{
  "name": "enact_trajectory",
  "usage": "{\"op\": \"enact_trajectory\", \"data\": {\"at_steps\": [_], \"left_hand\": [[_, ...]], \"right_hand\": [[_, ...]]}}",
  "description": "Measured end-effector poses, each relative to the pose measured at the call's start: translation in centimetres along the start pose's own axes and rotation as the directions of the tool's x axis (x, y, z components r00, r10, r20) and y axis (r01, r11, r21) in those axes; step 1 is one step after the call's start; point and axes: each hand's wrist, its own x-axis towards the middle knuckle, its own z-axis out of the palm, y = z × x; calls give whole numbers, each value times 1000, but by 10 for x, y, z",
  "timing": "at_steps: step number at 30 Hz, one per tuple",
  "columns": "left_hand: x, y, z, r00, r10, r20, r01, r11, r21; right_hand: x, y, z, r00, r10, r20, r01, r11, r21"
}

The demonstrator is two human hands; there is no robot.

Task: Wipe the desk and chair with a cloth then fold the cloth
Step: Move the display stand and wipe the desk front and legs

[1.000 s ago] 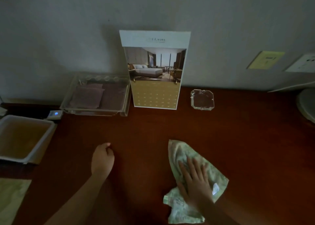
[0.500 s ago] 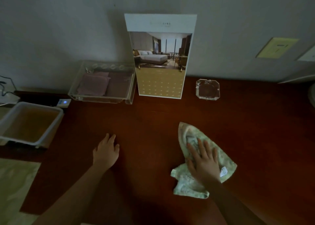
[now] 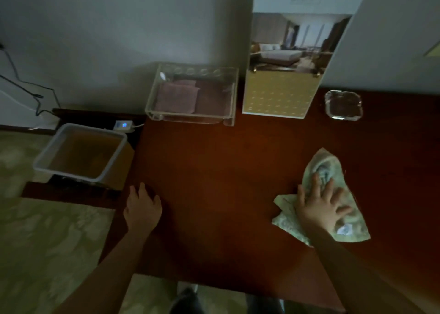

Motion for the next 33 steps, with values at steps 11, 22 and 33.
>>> {"op": "enact_trajectory", "data": {"at_steps": [11, 22, 33], "left_hand": [[3, -145, -24, 871, 406, 277, -422, 907, -1], [-6, -111, -35, 792, 407, 456, -577, 743, 338], [-7, -68, -17, 830, 374, 413, -540, 722, 433]], "right_hand": [[-169, -234, 99, 813, -543, 211, 576, 804, -150], [-216, -146, 96, 884, -402, 238, 441, 886, -141], [-183, -31, 56, 938, 232, 258, -268, 957, 111]]}}
